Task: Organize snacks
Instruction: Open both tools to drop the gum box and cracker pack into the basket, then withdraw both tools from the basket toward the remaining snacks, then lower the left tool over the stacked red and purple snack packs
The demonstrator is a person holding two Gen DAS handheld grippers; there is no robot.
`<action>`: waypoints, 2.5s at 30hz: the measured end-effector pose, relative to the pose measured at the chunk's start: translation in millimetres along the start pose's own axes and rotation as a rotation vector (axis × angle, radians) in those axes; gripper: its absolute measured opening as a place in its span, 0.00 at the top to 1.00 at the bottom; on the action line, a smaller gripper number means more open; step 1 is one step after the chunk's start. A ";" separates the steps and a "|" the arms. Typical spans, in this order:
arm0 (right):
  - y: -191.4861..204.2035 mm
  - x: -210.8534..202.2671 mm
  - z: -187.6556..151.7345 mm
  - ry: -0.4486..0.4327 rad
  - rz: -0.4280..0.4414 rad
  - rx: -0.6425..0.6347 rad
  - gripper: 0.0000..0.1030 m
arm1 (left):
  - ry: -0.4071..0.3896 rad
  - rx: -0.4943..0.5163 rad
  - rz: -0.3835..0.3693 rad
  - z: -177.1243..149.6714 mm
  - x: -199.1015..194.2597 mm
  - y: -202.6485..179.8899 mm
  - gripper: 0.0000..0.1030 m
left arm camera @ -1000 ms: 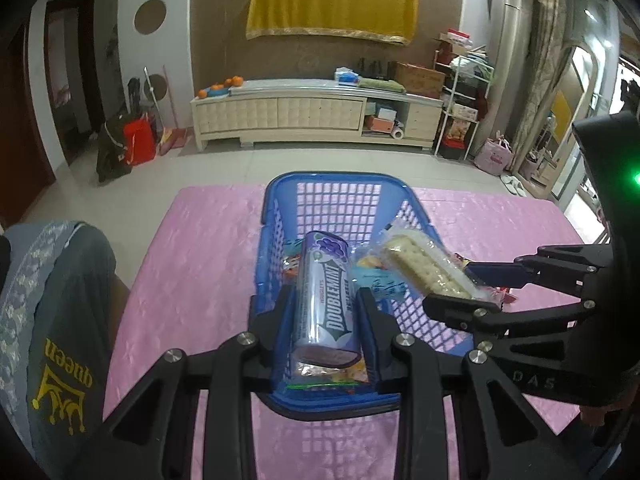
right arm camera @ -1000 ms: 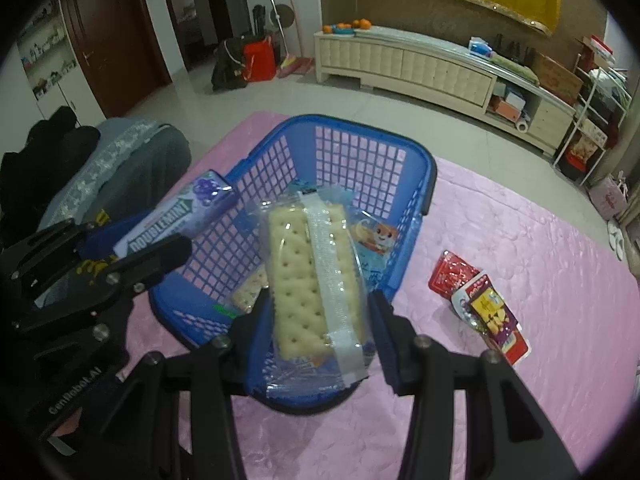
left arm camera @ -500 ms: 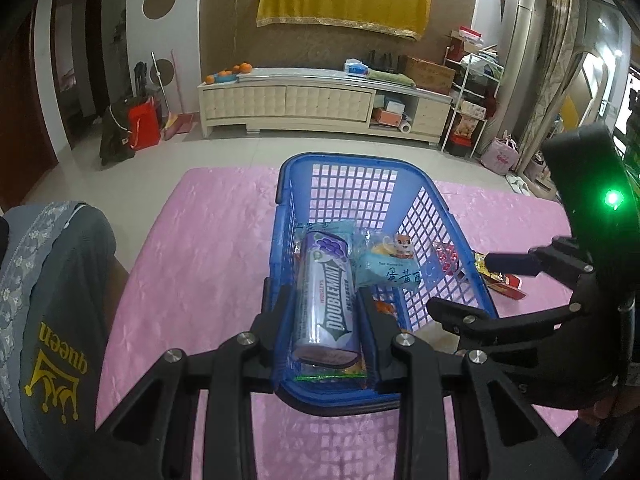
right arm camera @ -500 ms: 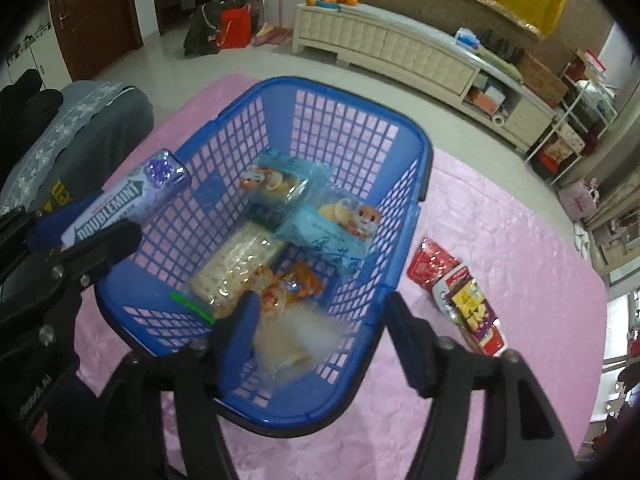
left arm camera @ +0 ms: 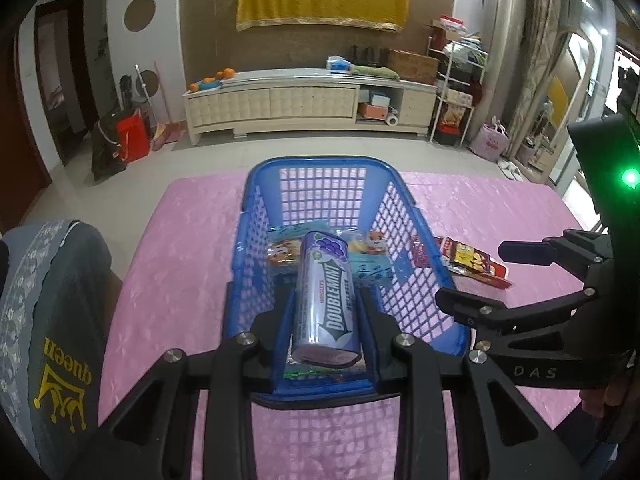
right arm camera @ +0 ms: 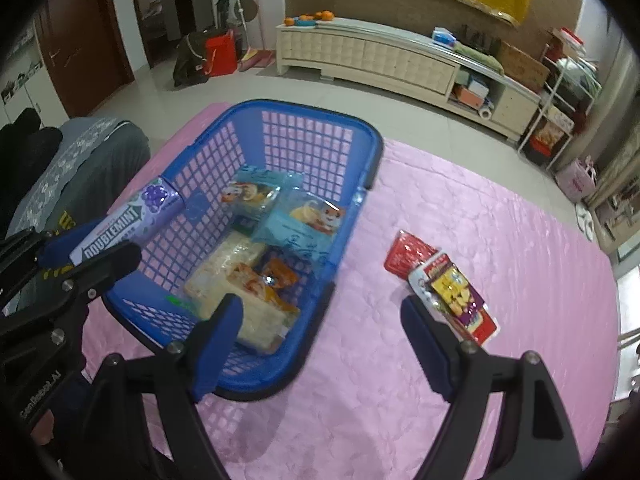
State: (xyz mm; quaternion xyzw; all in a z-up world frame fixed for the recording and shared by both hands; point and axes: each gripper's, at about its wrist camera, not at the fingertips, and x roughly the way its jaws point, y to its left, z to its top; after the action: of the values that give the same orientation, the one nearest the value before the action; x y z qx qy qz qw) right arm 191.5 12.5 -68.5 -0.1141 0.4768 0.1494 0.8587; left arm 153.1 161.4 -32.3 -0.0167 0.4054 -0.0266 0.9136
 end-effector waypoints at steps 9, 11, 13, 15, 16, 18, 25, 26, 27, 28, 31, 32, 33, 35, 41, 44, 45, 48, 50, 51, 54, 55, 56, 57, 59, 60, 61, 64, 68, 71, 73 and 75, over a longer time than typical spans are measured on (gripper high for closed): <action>-30.9 0.6 -10.1 -0.007 0.020 0.062 0.18 | 0.036 0.037 -0.018 9.1 19.1 -20.5 0.72; -38.1 2.9 -12.0 -0.006 0.022 0.074 0.18 | 0.051 0.039 -0.022 9.9 26.1 -23.5 0.72; -44.4 6.0 -13.8 -0.001 0.023 0.083 0.18 | 0.072 0.039 -0.028 9.6 35.0 -26.5 0.72; -49.8 9.7 -15.8 0.008 0.025 0.089 0.18 | 0.094 0.044 -0.033 8.9 43.4 -30.5 0.72; -52.6 12.2 -17.2 0.017 0.031 0.090 0.18 | 0.098 0.049 -0.037 9.0 47.0 -32.8 0.72; -55.2 16.4 -18.6 0.029 0.039 0.089 0.18 | 0.103 0.053 -0.042 10.0 51.6 -35.9 0.72; -66.3 18.6 -20.7 0.031 0.028 0.104 0.18 | 0.094 0.054 -0.037 13.7 53.0 -39.9 0.44; -67.6 18.1 -21.9 0.033 0.029 0.107 0.18 | 0.099 0.037 -0.042 13.3 52.4 -37.9 0.44; -68.7 17.3 -23.1 0.035 0.030 0.108 0.18 | 0.103 0.023 -0.049 12.7 51.8 -36.0 0.43; -69.5 15.9 -24.3 0.034 0.030 0.108 0.18 | 0.107 0.010 -0.057 12.2 50.9 -34.5 0.43; -71.3 9.5 -27.4 0.024 0.030 0.111 0.18 | 0.110 -0.007 -0.056 10.1 45.0 -32.1 0.43; -72.0 6.9 -28.0 0.019 0.032 0.113 0.18 | 0.108 -0.008 -0.050 9.7 41.9 -32.0 0.43; -72.8 3.2 -28.7 0.013 0.034 0.115 0.18 | 0.106 -0.009 -0.046 9.1 39.4 -31.6 0.43; -74.1 -2.0 -28.7 0.002 0.036 0.117 0.18 | 0.102 -0.016 -0.041 8.6 32.5 -31.4 0.42; -82.3 -16.8 -33.4 -0.025 0.048 0.129 0.18 | 0.090 -0.012 -0.027 9.5 19.1 -37.9 0.37; -89.7 -22.2 -36.5 -0.031 0.051 0.134 0.18 | 0.095 -0.019 -0.031 9.8 17.7 -42.6 0.29; -92.7 -23.9 -37.1 -0.033 0.052 0.138 0.18 | 0.101 -0.026 -0.031 10.1 18.0 -44.3 0.28; -105.6 -30.4 -37.6 -0.047 0.056 0.161 0.18 | 0.117 -0.022 -0.030 13.3 18.2 -54.7 0.28; -114.8 -34.3 -37.5 -0.056 0.053 0.171 0.18 | 0.112 -0.003 -0.034 15.7 17.3 -63.5 0.27; -120.7 -35.9 -37.2 -0.058 0.048 0.172 0.18 | 0.109 0.005 -0.032 16.8 16.9 -67.8 0.25; -131.9 -36.9 -38.0 -0.056 0.032 0.164 0.18 | 0.107 0.014 -0.034 19.4 19.7 -80.2 0.25; -135.2 -36.6 -38.8 -0.054 0.027 0.162 0.18 | 0.109 0.014 -0.037 20.0 21.0 -83.0 0.25; -138.9 -36.2 -39.4 -0.053 0.022 0.161 0.18 | 0.110 0.016 -0.043 20.6 23.1 -87.6 0.25; -142.6 -35.7 -40.2 -0.052 0.016 0.160 0.18 | 0.112 0.019 -0.045 21.3 24.9 -91.3 0.25; -151.5 -33.4 -43.7 -0.046 0.009 0.162 0.18 | 0.118 0.029 -0.051 21.7 30.2 -100.4 0.25; -156.6 -32.1 -46.2 -0.044 0.009 0.164 0.18 | 0.122 0.032 -0.054 21.4 32.9 -104.4 0.25; -160.4 -31.1 -47.6 -0.042 0.008 0.165 0.18 | 0.127 0.033 -0.059 21.5 35.4 -108.1 0.25; -171.9 -25.8 -54.9 -0.034 -0.010 0.165 0.18 | 0.160 0.020 -0.116 20.6 43.6 -122.1 0.25; -188.1 -17.4 -68.1 -0.020 -0.027 0.172 0.18 | 0.190 0.020 -0.164 19.9 55.7 -146.1 0.25; -203.2 -10.1 -77.1 -0.004 -0.020 0.198 0.18 | 0.217 0.035 -0.165 17.9 70.2 -164.9 0.25; -213.7 -5.6 -81.2 -0.003 -0.019 0.216 0.18 | 0.242 0.039 -0.168 17.4 81.7 -175.0 0.25; -221.7 -1.1 -85.4 0.000 -0.024 0.227 0.18 | 0.268 0.031 -0.168 15.7 94.5 -184.3 0.25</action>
State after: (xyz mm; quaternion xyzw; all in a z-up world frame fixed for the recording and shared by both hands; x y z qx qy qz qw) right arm 204.9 -222.6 -100.0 -0.0221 0.4892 0.0841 0.8678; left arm 221.5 -28.3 -82.0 -0.0327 0.5202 -0.1112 0.8461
